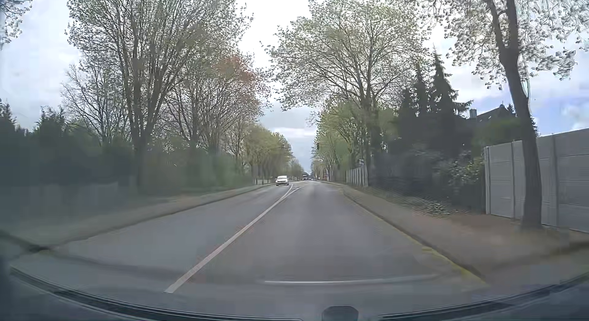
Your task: Follow the waypoints while adhering to traffic rules and regulations
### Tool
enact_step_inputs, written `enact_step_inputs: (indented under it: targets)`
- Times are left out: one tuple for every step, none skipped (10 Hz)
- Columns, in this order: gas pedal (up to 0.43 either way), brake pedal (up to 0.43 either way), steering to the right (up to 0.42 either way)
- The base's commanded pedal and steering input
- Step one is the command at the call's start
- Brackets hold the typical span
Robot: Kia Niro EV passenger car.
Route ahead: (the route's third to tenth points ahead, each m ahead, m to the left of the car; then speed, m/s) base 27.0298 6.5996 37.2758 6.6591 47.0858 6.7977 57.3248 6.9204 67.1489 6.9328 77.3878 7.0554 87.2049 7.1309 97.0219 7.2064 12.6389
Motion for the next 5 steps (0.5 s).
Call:
enact_step_inputs:
  targets:
    - [0.177, 0.0, -0.002]
    - [0.177, 0.0, -0.002]
    - [0.177, 0.0, -0.001]
    - [0.177, 0.0, 0.0]
    - [0.177, 0.0, 0.002]
